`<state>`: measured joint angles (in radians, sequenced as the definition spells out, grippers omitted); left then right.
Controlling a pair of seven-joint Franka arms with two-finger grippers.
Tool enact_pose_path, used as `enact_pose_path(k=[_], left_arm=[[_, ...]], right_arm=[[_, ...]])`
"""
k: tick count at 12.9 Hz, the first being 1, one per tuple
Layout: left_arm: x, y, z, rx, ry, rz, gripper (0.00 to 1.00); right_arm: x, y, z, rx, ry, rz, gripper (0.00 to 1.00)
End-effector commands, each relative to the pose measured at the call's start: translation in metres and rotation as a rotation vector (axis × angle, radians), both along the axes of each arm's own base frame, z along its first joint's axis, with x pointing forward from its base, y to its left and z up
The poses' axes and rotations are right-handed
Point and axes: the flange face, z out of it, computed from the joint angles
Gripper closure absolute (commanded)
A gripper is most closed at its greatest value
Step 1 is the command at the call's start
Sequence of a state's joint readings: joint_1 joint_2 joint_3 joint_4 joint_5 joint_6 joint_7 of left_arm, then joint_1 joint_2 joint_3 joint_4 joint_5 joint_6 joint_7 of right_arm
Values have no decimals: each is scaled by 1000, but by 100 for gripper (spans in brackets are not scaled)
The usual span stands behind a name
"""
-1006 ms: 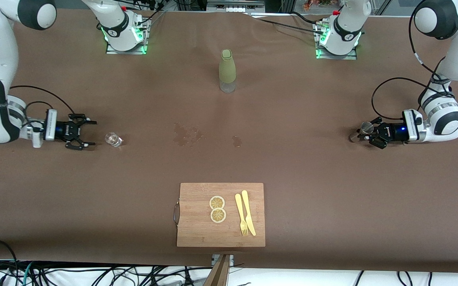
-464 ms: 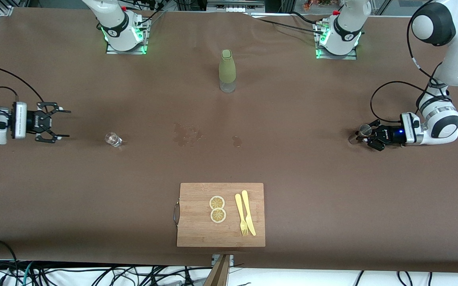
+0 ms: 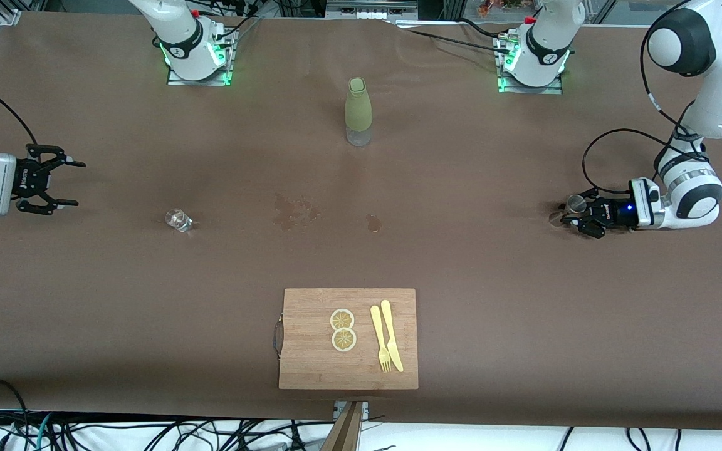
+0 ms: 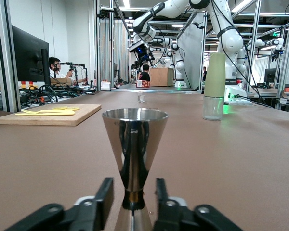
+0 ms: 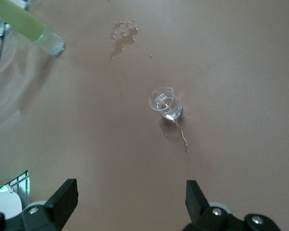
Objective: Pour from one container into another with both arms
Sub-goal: 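Release the jigger with the left gripper while the right gripper withdraws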
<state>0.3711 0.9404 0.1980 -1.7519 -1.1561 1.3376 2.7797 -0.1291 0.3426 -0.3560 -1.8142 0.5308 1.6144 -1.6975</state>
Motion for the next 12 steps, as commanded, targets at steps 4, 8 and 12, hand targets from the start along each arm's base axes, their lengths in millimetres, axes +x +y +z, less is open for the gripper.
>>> enact_pose_path(k=[4,8,12], left_arm=[[41,30,37,147,-36,-157,0],[83,46,98,347,163,-196,0],[119,18,182,551,371,-185,0]], right_arm=[[5,40,60,-259,147,-234,0],[8,71,94,-519,255,-456,0],[16,138,118,-768,291,-727,0]])
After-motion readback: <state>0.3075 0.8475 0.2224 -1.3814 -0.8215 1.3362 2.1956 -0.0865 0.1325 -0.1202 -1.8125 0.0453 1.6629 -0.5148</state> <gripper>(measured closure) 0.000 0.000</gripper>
